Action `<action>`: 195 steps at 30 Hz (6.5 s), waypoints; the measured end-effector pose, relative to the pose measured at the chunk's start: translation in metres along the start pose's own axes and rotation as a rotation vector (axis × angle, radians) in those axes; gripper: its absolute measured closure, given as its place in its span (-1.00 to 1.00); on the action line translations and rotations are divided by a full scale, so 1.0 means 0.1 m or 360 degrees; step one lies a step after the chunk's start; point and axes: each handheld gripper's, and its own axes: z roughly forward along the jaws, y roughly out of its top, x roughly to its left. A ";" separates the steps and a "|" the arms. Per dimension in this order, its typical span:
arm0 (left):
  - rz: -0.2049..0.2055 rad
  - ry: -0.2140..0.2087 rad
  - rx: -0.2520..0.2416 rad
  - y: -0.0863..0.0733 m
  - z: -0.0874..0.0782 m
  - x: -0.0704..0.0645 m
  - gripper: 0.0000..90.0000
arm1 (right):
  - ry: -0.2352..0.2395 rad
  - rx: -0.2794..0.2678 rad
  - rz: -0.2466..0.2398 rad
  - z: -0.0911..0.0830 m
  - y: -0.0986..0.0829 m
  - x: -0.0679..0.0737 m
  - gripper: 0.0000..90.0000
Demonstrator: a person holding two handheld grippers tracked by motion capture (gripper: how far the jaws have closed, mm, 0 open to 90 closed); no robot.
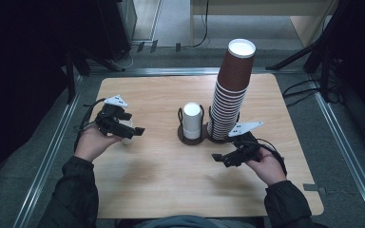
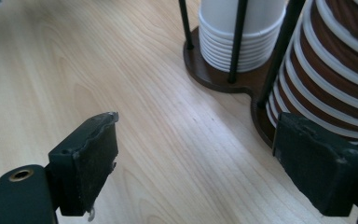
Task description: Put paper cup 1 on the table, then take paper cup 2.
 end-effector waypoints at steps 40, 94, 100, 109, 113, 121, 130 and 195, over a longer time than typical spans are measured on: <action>0.0195 -0.0464 0.0011 -0.14 0.40 -0.73 -0.42 | 0.0075 -0.0122 -0.0014 -0.63 0.28 -0.28 -0.66; 0.0221 -0.0493 0.0101 -0.19 0.51 -0.72 -0.42 | 0.0003 -0.0362 -0.0111 -1.37 1.87 -0.67 -0.74; 0.0224 -0.0497 0.0097 -0.19 0.50 -0.72 -0.41 | -0.0014 -0.0377 -0.0147 -1.39 1.88 -0.67 -0.62; 0.0223 -0.0489 0.0091 -0.19 0.49 -0.69 -0.41 | -0.0050 -0.0350 -0.0171 -1.40 1.90 -0.63 -0.59; 0.0231 -0.0490 0.0098 -0.19 0.49 -0.70 -0.41 | -0.0054 -0.0334 -0.0179 -1.41 1.92 -0.63 -0.59; 0.0227 -0.0501 0.0088 -0.19 0.49 -0.70 -0.41 | -0.0071 -0.0341 -0.0191 -1.45 1.96 -0.60 -0.57; 0.0231 -0.0505 0.0091 -0.19 0.50 -0.70 -0.41 | -0.0085 -0.0386 -0.0223 -1.65 2.10 -0.52 -0.57; 0.0232 -0.0550 -0.0055 -0.11 0.48 -0.67 -0.17 | 0.0296 -0.0276 -0.0362 -1.17 1.08 0.42 -0.57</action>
